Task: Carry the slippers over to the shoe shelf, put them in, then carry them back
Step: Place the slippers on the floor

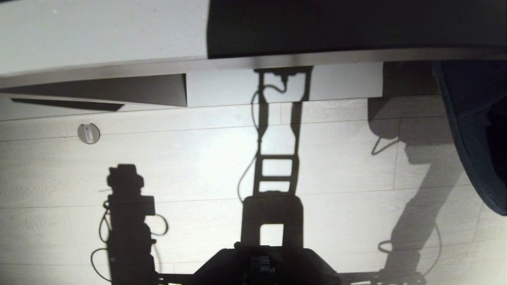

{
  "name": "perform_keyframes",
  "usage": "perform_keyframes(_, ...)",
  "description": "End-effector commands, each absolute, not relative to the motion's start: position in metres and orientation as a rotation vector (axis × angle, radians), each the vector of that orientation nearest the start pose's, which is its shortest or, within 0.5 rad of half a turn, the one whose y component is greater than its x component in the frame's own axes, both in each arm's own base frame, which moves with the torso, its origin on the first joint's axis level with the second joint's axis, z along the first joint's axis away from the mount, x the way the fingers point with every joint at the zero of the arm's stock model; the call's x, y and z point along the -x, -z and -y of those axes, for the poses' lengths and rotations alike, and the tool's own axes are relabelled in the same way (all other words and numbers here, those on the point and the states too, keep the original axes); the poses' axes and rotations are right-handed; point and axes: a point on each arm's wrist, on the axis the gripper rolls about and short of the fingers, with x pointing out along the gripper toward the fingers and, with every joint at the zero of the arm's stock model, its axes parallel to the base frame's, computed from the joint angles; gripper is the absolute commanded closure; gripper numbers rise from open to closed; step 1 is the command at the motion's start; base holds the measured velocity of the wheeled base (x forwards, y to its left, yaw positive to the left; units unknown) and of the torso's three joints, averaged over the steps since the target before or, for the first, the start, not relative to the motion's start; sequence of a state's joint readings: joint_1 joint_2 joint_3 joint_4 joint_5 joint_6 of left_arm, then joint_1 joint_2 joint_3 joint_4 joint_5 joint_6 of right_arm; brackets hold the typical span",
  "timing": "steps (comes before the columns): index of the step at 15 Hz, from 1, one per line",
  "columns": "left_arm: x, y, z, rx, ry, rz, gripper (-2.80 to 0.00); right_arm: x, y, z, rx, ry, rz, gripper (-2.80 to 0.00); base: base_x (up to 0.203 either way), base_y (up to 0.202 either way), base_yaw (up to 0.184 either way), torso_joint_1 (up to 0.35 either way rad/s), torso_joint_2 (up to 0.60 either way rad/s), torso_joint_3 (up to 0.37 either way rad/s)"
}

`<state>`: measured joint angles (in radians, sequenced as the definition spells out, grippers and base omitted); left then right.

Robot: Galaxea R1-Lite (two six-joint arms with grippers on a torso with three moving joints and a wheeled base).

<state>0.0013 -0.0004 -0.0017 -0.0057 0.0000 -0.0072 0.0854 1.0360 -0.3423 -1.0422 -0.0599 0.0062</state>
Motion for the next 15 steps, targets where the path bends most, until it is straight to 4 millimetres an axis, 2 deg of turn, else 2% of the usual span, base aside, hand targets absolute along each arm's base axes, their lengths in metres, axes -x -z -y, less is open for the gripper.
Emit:
perform_keyframes(1, 0.023, -0.077, 0.000, 0.008, -0.002, 0.008, 0.00, -0.081, -0.229, -0.005, -0.033, -0.024, 0.391, 0.00, 0.000, 0.000, 0.000, 0.000, 0.00, 0.000)
perform_keyframes(5, 0.023, -0.077, 0.000, 0.008, -0.002, 0.008, 0.00, -0.037, -0.185, -0.001, -0.022, -0.012, 0.295, 0.00, 0.000, 0.000, 0.000, 0.000, 0.00, 0.000)
perform_keyframes(8, 0.023, -0.077, 0.000, 0.008, -0.002, 0.008, 0.00, -0.002, -0.141, 0.001, 0.008, 0.001, 0.235, 0.00, 0.000, 0.000, 0.000, 0.000, 0.00, 0.000)
perform_keyframes(10, 0.023, -0.077, 0.000, 0.008, -0.002, 0.008, 0.00, 0.007, -0.110, 0.001, 0.029, 0.010, 0.091, 0.00, 0.000, 0.000, 0.000, 0.000, 0.00, 0.000)
perform_keyframes(15, 0.023, -0.077, 0.000, 0.008, -0.002, 0.006, 0.00, 0.023, -0.074, 0.001, 0.041, -0.023, -0.013, 0.00, 0.000, 0.000, 0.000, 0.000, 0.00, 0.000)
